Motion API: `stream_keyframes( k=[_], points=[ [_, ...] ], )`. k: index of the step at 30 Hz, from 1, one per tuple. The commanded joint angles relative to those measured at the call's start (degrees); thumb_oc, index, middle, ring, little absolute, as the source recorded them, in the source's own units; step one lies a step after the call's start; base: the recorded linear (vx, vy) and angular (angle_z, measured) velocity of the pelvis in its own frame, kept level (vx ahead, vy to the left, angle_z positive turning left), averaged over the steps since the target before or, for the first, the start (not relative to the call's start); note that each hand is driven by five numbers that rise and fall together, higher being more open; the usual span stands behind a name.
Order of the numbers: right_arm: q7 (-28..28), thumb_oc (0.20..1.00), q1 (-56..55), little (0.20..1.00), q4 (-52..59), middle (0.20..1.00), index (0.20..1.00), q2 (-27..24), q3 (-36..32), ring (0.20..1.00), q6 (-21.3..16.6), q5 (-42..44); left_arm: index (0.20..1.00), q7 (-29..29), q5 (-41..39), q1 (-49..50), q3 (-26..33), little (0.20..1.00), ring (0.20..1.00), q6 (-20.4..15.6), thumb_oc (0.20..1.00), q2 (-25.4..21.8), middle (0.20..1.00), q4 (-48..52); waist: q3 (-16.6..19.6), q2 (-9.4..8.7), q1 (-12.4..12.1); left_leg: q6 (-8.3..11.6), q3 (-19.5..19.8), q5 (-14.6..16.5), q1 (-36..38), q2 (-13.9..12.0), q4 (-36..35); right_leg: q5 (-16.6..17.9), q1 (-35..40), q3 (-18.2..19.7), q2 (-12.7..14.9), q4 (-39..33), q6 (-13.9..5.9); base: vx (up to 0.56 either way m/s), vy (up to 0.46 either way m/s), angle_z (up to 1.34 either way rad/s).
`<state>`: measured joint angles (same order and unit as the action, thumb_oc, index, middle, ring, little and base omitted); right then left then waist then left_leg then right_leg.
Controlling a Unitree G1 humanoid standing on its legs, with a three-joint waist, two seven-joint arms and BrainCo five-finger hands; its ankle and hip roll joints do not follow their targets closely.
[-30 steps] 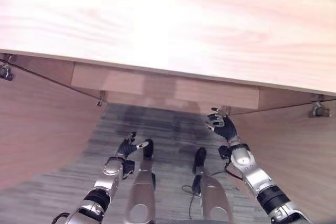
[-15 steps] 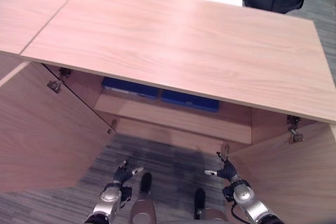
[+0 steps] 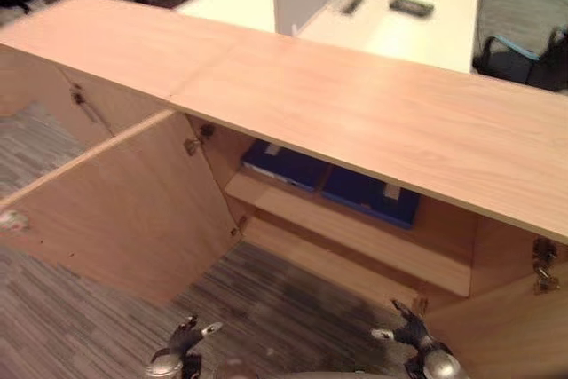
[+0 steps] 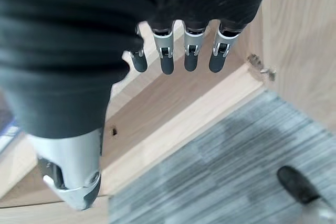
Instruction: Put the empty folder in the office cabinet
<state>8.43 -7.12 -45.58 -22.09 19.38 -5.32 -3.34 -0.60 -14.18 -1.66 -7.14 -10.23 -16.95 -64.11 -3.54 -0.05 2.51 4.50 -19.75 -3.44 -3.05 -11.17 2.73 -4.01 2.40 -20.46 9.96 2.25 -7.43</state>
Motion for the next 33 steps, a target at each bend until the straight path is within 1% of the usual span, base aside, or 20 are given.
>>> stream_keyframes(
  k=[1,2,3,4,7,12,13,14,15,16,17,20,21,23,24,25,27,29,32,33],
  points=[
    [0.3,1.000,5.1,1.000,0.2,1.000,1.000,2.1,-3.4,1.000,-0.8,2.5,1.000,-0.4,2.1,-1.1,0.9,1.000,1.000,-0.3,1.000,-2.4,1.000,-0.1,-1.5,-1.37,0.1,5.62,-0.9,0.2,6.2,-5.5,2.5,3.0,-1.8,-0.6,0.2,-2.8,-0.32,0.01,0.173,0.96],
    [0.3,1.000,5.1,1.000,0.2,1.000,1.000,2.2,-3.7,1.000,-0.8,2.8,1.000,-0.3,2.4,-1.0,0.9,1.000,1.000,-0.1,1.000,-2.4,1.000,-0.4,-0.8,-1.12,0.1,6.29,-0.9,0.9,7.2,-6.0,1.6,2.6,-1.4,-0.7,0.5,-3.1,-0.93,-0.06,0.035,0.76],
    [0.3,1.000,5.1,1.000,0.2,1.000,1.000,2.1,-3.7,1.000,-0.8,2.8,1.000,-0.3,2.5,-1.0,0.9,1.000,1.000,-0.1,1.000,-2.3,1.000,-0.4,-1.0,-1.13,0.2,5.84,-1.6,0.0,6.8,-6.1,1.5,3.4,-1.8,-1.5,0.7,-2.9,-0.58,-0.03,0.198,0.40],
    [0.8,1.000,5.4,1.000,-0.8,1.000,1.000,2.5,-4.8,1.000,-0.5,3.9,1.000,-0.3,3.2,-1.0,0.4,1.000,1.000,0.2,1.000,-2.2,1.000,-0.7,-0.5,-0.83,0.1,6.46,-2.1,0.4,7.7,-5.7,-1.0,4.9,-1.3,-3.4,1.8,-3.5,-1.46,-0.09,0.149,0.09],
    [0.8,1.000,5.8,1.000,-1.0,1.000,1.000,2.8,-5.1,1.000,-0.4,4.4,1.000,-0.3,3.4,-1.0,0.3,1.000,1.000,0.2,1.000,-2.2,1.000,-0.7,-0.3,-0.86,0.1,6.34,-1.8,0.7,7.6,-5.0,-1.9,5.5,-1.3,-3.7,2.4,-3.5,-1.79,-0.02,0.161,0.50],
    [1.3,1.000,7.5,1.000,-1.1,1.000,1.000,4.9,-5.5,1.000,-0.3,5.5,1.000,-0.2,4.9,-1.9,0.0,1.000,1.000,0.3,1.000,-3.4,1.000,-2.4,-0.7,-2.51,-1.4,4.17,1.1,3.3,7.3,-0.8,-3.4,7.9,-0.9,-3.6,6.0,-2.7,-3.64,-0.03,0.236,0.34],
    [1.4,1.000,8.4,1.000,-1.5,1.000,1.000,5.8,-5.2,1.000,-0.1,5.6,1.000,-0.3,5.1,-2.3,0.0,1.000,1.000,0.4,1.000,-3.8,1.000,-2.6,-1.0,-3.25,-2.3,3.28,2.3,4.2,6.8,0.5,-3.2,8.7,-0.7,-4.2,7.5,-1.8,-4.20,-0.03,0.199,0.29],
    [1.4,1.000,8.4,1.000,-1.5,1.000,1.000,5.9,-5.2,1.000,-0.1,5.6,1.000,-0.3,5.1,-2.4,0.0,1.000,1.000,0.4,1.000,-3.8,1.000,-2.7,-1.0,-3.32,-2.3,3.23,2.3,4.2,6.8,0.6,-3.2,8.7,-0.7,-4.2,7.6,-1.8,-4.24,-0.05,0.261,0.32],
    [1.5,1.000,8.9,1.000,-1.1,1.000,1.000,6.7,-5.0,1.000,0.1,5.7,1.000,-0.5,5.0,-2.5,0.4,1.000,1.000,0.4,1.000,-4.4,1.000,-2.6,-1.4,-3.92,-3.2,2.34,3.2,4.9,6.4,1.7,-3.3,9.1,-1.0,-4.4,8.7,-0.6,-4.77,-0.03,0.141,0.45],
    [1.5,1.000,8.9,1.000,-1.1,1.000,1.000,6.8,-5.0,1.000,0.1,5.7,1.000,-0.5,4.9,-2.5,0.4,1.000,1.000,0.4,1.000,-4.4,1.000,-2.6,-1.4,-3.98,-3.1,2.31,3.2,4.9,6.3,1.8,-3.3,9.1,-1.1,-4.4,8.8,-0.6,-4.80,-0.06,0.252,0.59],
    [1.5,1.000,9.2,1.000,-1.1,1.000,1.000,7.7,-4.9,1.000,0.2,6.1,1.000,-0.7,5.1,-2.6,0.6,1.000,1.000,0.6,1.000,-4.9,1.000,-2.4,-1.7,-4.56,-3.8,1.44,4.0,5.3,6.3,3.1,-3.9,9.7,-1.6,-4.0,9.9,1.2,-5.29,-0.04,0.174,0.61],
    [1.8,1.000,10.2,1.000,-1.4,1.000,1.000,8.4,-4.8,1.000,0.3,6.7,1.000,-1.2,5.4,-2.4,0.6,1.000,1.000,0.5,1.000,-5.6,1.000,-1.4,-2.9,-5.04,-4.6,0.10,4.9,5.3,6.5,4.6,-5.3,12.4,-3.0,-3.1,11.1,4.7,-6.21,-0.05,0.183,0.30],
    [1.9,1.000,10.5,1.000,-1.6,1.000,1.000,8.7,-4.9,1.000,0.2,7.1,1.000,-1.2,5.2,-2.6,0.5,1.000,1.000,0.5,1.000,-5.7,1.000,-1.2,-3.1,-4.98,-4.6,-0.32,5.2,4.9,6.1,5.0,-5.5,13.1,-4.2,-1.8,11.1,6.8,-6.29,-0.05,0.168,0.18],
    [1.7,1.000,10.2,1.000,-1.3,1.000,1.000,9.0,-5.2,1.000,0.0,8.0,1.000,-1.3,4.5,-2.9,0.4,1.000,1.000,0.3,1.000,-5.8,1.000,-0.1,-3.5,-4.07,-4.1,-0.81,6.2,4.5,6.2,5.1,-6.7,11.6,-6.2,3.1,8.6,9.4,-6.17,-0.01,0.178,0.43],
    [1.6,1.000,9.9,1.000,-0.9,1.000,1.000,8.8,-5.3,1.000,-0.1,8.1,1.000,-1.1,4.3,-3.0,0.2,1.000,1.000,0.3,1.000,-5.7,1.000,0.1,-3.3,-3.52,-3.7,-0.98,7.0,4.5,6.4,5.3,-7.1,9.1,-6.6,5.1,6.4,9.2,-5.63,0.05,0.197,0.57],
    [1.6,1.000,9.5,1.000,-0.7,1.000,1.000,8.5,-5.4,1.000,-0.2,8.3,1.000,-1.0,4.0,-3.0,0.0,1.000,1.000,0.1,1.000,-5.6,1.000,0.3,-3.3,-2.91,-3.4,-1.21,8.2,4.6,6.7,5.7,-7.3,6.0,-6.5,6.6,3.9,8.4,-4.94,0.08,0.171,0.39],
    [1.7,1.000,8.9,1.000,-0.9,1.000,1.000,8.0,-5.8,1.000,-0.3,8.7,1.000,-0.7,4.2,-3.4,-1.0,1.000,1.000,0.1,1.000,-5.4,1.000,0.2,-3.2,-2.54,-3.2,-1.50,9.9,4.2,6.3,6.7,-7.5,4.1,-6.3,7.4,1.6,6.1,-3.88,0.07,0.088,0.44],
    [1.8,1.000,8.4,1.000,-1.1,1.000,1.000,7.7,-6.0,1.000,-0.5,8.5,1.000,-0.6,4.9,-3.6,-1.5,1.000,1.000,-0.1,1.000,-5.2,1.000,0.0,-2.8,-2.84,-3.4,-1.69,11.1,4.4,6.2,7.8,-7.6,4.3,-5.1,7.0,1.5,3.4,-3.87,0.05,0.011,0.72],
    [1.5,1.000,8.3,1.000,-2.2,1.000,1.000,7.0,-5.9,1.000,-0.5,8.0,1.000,-0.7,4.0,-3.3,-1.1,1.000,1.000,-0.4,1.000,-4.3,1.000,0.5,-2.2,-2.94,-3.8,-1.50,12.0,4.6,6.4,8.0,-7.7,5.7,-3.9,9.3,1.0,0.1,-4.29,0.08,-0.041,0.62],
    [1.5,1.000,8.3,1.000,-2.2,1.000,1.000,6.8,-5.8,1.000,-0.5,7.9,1.000,-0.7,3.8,-3.1,-1.1,1.000,1.000,-0.5,1.000,-4.0,1.000,0.8,-2.1,-2.99,-4.1,-1.49,12.0,4.6,6.5,8.0,-7.7,5.9,-3.4,9.1,1.2,-0.5,-4.30,0.08,-0.031,0.50]
  ],
)
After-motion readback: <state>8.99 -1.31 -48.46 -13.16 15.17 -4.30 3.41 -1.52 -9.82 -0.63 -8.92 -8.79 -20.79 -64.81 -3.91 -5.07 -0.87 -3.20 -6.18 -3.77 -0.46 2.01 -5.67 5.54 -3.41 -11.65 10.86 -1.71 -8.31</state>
